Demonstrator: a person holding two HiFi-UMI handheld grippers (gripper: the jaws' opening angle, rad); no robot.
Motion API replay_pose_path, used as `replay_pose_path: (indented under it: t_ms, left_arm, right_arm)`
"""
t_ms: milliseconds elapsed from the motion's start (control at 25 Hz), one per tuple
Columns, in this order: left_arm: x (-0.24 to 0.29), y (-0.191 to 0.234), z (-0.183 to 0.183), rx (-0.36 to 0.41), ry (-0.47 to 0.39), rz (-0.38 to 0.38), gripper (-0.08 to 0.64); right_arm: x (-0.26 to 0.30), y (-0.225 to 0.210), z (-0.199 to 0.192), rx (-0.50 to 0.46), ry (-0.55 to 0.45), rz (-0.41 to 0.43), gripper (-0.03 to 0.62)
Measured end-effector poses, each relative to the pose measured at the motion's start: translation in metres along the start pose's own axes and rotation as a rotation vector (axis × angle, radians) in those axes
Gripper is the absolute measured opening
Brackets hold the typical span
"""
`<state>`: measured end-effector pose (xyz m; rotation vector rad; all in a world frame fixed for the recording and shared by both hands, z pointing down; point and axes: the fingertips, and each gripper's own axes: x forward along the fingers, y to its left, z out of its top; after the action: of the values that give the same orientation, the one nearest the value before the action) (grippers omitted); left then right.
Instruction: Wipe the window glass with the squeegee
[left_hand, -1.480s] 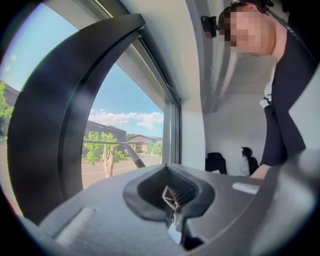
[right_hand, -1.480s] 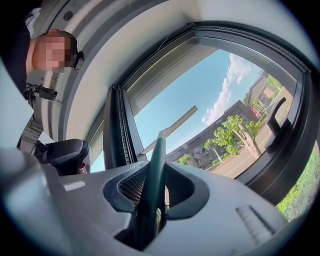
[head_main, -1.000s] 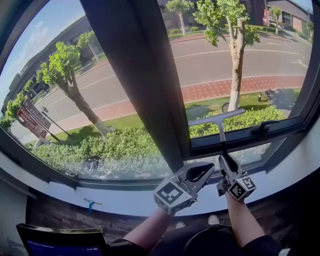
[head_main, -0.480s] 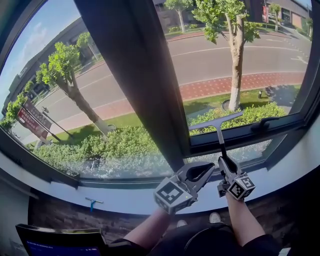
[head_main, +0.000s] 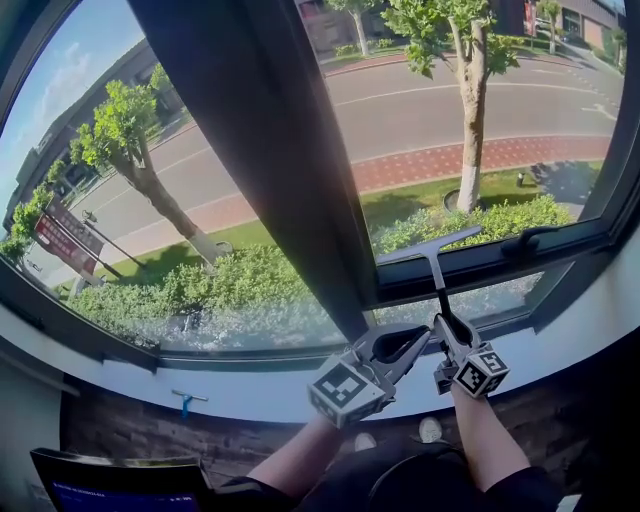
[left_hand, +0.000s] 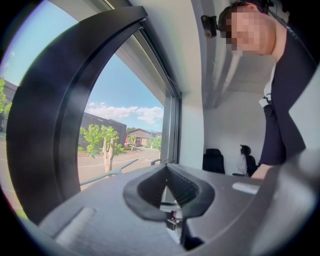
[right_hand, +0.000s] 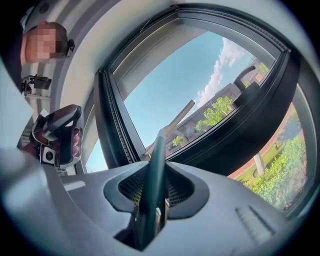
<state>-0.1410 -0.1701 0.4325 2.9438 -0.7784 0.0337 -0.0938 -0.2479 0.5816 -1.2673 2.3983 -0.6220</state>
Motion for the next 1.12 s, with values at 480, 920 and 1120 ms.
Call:
replay_pose_path:
  t_ms: [480, 920, 1120]
  left_arm:
    - [0.001, -0.001, -0.003, -0.020, 0.012, 0.017, 0.003]
    - [0.012, 0.002, -0.020, -0.030, 0.023, 0.023, 0.003]
    - [0.015, 0.001, -0.021, -0.031, 0.026, 0.017, 0.002]
  right_arm:
    - [-0.001, 0.002, -0.010, 0.073, 0.001, 0.050, 0.098]
    - [-0.006, -0.017, -0.038, 0.110, 0.057, 0.045, 0.097]
    - [-0.006, -0.019, -0.044, 0.154, 0.070, 0.046, 0.095]
